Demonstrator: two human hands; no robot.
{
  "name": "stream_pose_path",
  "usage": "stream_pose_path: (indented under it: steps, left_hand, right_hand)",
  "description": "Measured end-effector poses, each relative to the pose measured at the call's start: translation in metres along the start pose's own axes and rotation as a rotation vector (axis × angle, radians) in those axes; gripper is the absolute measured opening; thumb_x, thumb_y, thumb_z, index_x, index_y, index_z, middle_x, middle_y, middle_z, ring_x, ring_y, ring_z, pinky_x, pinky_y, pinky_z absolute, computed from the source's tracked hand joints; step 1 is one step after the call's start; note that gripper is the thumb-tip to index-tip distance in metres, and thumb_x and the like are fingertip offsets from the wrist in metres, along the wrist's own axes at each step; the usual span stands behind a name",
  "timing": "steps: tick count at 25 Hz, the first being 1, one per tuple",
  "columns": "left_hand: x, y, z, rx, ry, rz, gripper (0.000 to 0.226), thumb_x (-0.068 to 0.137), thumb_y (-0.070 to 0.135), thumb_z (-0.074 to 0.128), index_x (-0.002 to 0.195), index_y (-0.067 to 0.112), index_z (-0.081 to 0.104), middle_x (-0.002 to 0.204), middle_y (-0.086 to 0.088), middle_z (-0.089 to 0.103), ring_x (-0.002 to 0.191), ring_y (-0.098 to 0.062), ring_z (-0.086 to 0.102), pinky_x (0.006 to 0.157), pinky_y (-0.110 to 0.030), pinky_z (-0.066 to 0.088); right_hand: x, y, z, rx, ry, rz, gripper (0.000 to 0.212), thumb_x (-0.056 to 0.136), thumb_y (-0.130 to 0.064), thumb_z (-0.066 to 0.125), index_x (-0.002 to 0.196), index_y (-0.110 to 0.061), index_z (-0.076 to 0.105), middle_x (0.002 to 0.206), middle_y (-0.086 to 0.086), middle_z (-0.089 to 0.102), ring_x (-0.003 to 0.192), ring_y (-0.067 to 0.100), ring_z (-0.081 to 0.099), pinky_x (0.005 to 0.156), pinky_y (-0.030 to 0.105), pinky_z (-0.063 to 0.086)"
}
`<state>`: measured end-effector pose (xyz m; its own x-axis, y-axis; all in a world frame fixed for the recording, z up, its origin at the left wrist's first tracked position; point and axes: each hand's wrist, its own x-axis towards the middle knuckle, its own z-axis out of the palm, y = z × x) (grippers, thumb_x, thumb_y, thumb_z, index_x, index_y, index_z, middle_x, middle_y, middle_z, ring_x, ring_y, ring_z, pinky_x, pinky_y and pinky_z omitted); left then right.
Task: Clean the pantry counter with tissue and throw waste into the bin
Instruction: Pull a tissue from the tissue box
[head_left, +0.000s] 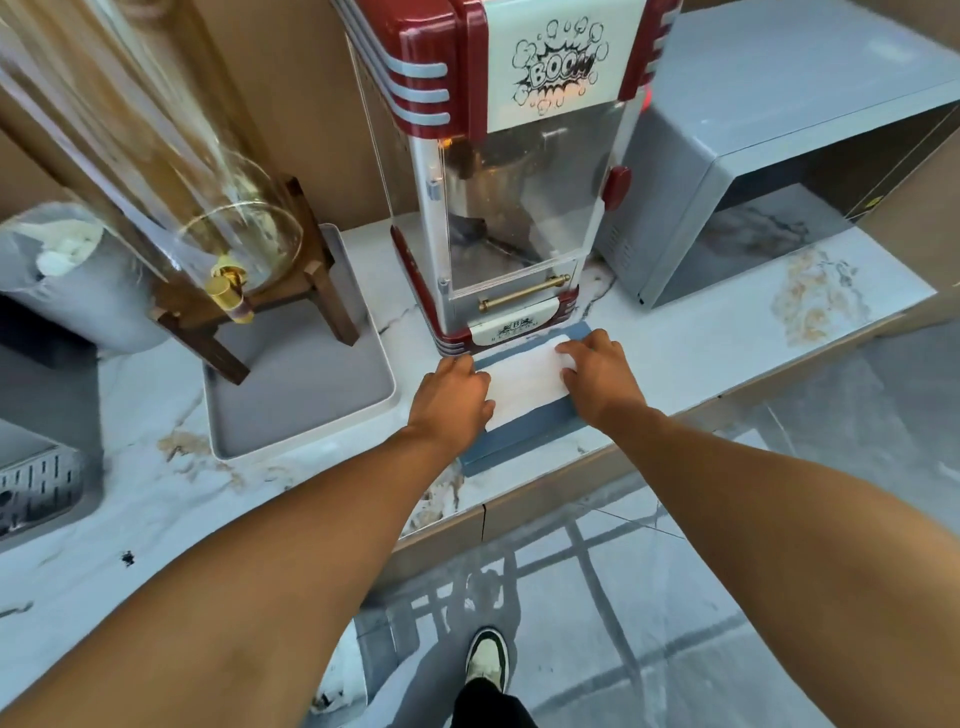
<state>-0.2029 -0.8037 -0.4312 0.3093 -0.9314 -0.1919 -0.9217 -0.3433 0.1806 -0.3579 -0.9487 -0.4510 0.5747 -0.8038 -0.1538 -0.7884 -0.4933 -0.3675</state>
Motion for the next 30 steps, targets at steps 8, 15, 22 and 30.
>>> stream_pose_path:
  steps: [8, 15, 22, 30]
  left_hand:
    - [0.004, -0.002, -0.005, -0.043, 0.053, -0.023, 0.020, 0.094, 0.014, 0.052, 0.095, 0.012, 0.072, 0.103, -0.009, 0.063, 0.104, -0.030, 0.054, 0.086, -0.040, 0.047]
    - [-0.023, -0.022, -0.017, -0.059, 0.098, -0.063, 0.025, 0.097, 0.015, 0.050, 0.081, 0.017, 0.068, 0.094, -0.007, 0.065, 0.097, -0.029, 0.055, 0.084, -0.037, 0.044]
    - [-0.085, -0.085, -0.039, -0.046, 0.157, -0.132, 0.028, 0.098, 0.017, 0.050, 0.082, 0.019, 0.072, 0.093, -0.006, 0.066, 0.096, -0.027, 0.055, 0.084, -0.036, 0.044]
    - [-0.185, -0.204, -0.035, -0.059, 0.201, -0.295, 0.026, 0.098, 0.020, 0.051, 0.095, 0.017, 0.076, 0.099, -0.007, 0.066, 0.095, -0.028, 0.057, 0.081, -0.035, 0.048]
  right_hand:
    - [0.004, -0.004, -0.001, 0.067, 0.035, 0.023, 0.026, 0.098, -0.015, 0.057, 0.123, -0.011, 0.061, 0.129, 0.009, 0.051, 0.112, 0.029, 0.057, 0.105, 0.031, 0.044]
    - [-0.015, -0.034, -0.008, -0.017, 0.059, -0.035, 0.024, 0.101, -0.015, 0.049, 0.118, -0.009, 0.066, 0.119, 0.013, 0.057, 0.100, 0.031, 0.062, 0.096, 0.031, 0.046]
    - [-0.051, -0.115, 0.006, 0.006, 0.075, -0.149, 0.020, 0.097, -0.015, 0.053, 0.108, -0.009, 0.069, 0.115, 0.015, 0.060, 0.102, 0.031, 0.057, 0.086, 0.035, 0.047]
    - [-0.093, -0.239, 0.071, -0.033, -0.057, -0.300, 0.022, 0.097, -0.012, 0.051, 0.109, -0.007, 0.069, 0.114, 0.015, 0.061, 0.096, 0.030, 0.062, 0.087, 0.032, 0.048]
